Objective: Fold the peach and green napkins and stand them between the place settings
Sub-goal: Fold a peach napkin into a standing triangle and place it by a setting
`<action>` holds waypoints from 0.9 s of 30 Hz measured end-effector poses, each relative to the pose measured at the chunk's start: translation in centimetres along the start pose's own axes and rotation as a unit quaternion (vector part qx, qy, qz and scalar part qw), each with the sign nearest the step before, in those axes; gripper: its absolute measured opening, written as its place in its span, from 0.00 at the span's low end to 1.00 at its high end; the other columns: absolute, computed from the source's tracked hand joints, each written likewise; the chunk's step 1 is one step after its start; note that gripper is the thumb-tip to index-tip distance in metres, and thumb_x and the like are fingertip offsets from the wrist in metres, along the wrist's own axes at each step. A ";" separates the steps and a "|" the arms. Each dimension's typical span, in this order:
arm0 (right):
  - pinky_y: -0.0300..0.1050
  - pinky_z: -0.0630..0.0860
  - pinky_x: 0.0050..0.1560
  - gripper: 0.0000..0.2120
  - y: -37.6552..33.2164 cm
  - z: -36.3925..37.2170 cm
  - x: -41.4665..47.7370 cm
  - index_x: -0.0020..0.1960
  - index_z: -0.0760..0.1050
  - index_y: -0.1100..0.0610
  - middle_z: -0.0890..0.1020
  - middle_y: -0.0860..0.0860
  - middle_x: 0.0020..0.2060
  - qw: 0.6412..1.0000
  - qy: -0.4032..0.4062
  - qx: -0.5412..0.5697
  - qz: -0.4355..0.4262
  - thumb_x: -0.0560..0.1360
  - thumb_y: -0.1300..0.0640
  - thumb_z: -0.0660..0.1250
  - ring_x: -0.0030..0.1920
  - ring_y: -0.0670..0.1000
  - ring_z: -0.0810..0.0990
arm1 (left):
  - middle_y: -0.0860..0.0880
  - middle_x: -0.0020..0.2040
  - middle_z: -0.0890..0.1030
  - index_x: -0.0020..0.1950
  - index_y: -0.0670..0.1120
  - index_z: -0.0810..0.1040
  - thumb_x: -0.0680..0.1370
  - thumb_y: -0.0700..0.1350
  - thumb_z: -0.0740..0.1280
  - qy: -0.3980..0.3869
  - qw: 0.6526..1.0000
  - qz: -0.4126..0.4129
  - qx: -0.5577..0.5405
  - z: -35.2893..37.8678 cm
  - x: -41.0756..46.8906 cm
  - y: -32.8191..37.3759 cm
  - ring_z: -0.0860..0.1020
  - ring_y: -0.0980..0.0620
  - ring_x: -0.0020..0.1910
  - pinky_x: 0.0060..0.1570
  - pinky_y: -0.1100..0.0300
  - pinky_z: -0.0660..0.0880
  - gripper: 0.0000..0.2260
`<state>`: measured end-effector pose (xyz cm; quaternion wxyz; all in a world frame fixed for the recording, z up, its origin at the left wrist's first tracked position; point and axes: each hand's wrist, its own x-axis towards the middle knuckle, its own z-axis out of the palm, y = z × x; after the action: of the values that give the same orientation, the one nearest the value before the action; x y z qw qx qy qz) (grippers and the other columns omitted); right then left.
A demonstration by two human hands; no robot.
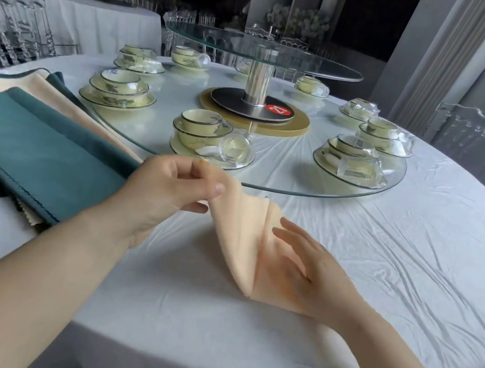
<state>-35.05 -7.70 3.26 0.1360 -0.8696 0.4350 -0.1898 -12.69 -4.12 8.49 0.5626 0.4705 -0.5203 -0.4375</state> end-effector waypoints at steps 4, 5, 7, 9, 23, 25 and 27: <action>0.36 0.43 0.67 0.31 1.8 -2.5 -2.4 0.63 0.68 0.42 0.64 0.38 0.68 0.985 -0.064 -0.147 0.065 0.64 0.36 0.45 0.71 0.43 0.58 | 0.56 0.27 0.78 0.33 0.46 0.78 0.64 0.36 0.74 -0.017 0.998 0.050 0.028 4.8 0.8 1.1 0.74 0.61 0.30 0.35 0.67 0.73 0.08; 0.40 0.42 0.69 0.28 2.2 -2.8 -3.1 0.64 0.67 0.40 0.63 0.37 0.69 0.979 -0.087 -0.158 0.090 0.67 0.37 0.47 0.72 0.44 0.55 | 0.56 0.26 0.78 0.33 0.47 0.77 0.65 0.36 0.74 -0.026 0.997 0.059 0.045 6.2 0.8 1.2 0.74 0.61 0.29 0.35 0.67 0.72 0.09; 0.46 0.42 0.71 0.30 2.7 -2.4 -4.2 0.65 0.64 0.37 0.60 0.35 0.69 0.978 -0.078 -0.149 0.127 0.65 0.33 0.43 0.72 0.44 0.53 | 0.58 0.25 0.77 0.31 0.49 0.76 0.66 0.41 0.76 -0.045 0.993 0.069 0.090 8.8 0.7 0.9 0.73 0.63 0.28 0.35 0.67 0.70 0.10; 0.45 0.41 0.70 0.41 3.0 -1.6 -4.9 0.66 0.62 0.36 0.59 0.35 0.69 0.981 -0.034 -0.136 0.136 0.57 0.32 0.35 0.72 0.43 0.52 | 0.59 0.27 0.78 0.30 0.49 0.76 0.66 0.52 0.75 -0.050 0.984 0.071 0.156 11.4 0.3 0.2 0.75 0.62 0.29 0.36 0.66 0.72 0.12; 0.40 0.49 0.61 0.12 6.3 -2.1 -8.6 0.59 0.73 0.50 0.73 0.44 0.61 0.929 0.168 -0.112 0.311 0.77 0.49 0.59 0.65 0.49 0.64 | 0.51 0.51 0.80 0.49 0.49 0.80 0.75 0.48 0.64 -0.150 0.852 0.211 0.456 17.9 -1.9 -5.9 0.74 0.52 0.54 0.44 0.64 0.61 0.08; 0.40 0.52 0.60 0.12 6.6 -2.1 -8.6 0.58 0.74 0.52 0.75 0.45 0.60 0.930 0.178 -0.094 0.306 0.76 0.52 0.60 0.65 0.50 0.66 | 0.50 0.46 0.82 0.45 0.48 0.82 0.74 0.53 0.63 -0.170 0.837 0.249 0.457 17.9 -1.6 -6.2 0.77 0.48 0.50 0.45 0.62 0.63 0.12; 0.43 0.57 0.60 0.10 6.5 -2.5 -8.6 0.55 0.77 0.55 0.78 0.49 0.57 0.927 0.211 -0.046 0.305 0.76 0.59 0.62 0.62 0.53 0.69 | 0.52 0.47 0.81 0.46 0.51 0.84 0.72 0.60 0.60 -0.194 0.817 0.267 0.473 17.9 -1.8 -5.8 0.76 0.48 0.51 0.48 0.62 0.61 0.18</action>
<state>-45.48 -4.79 1.04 0.0523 -0.6399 0.7064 -0.2982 -30.70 -4.72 2.72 0.2531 0.4265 -0.8668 -0.0522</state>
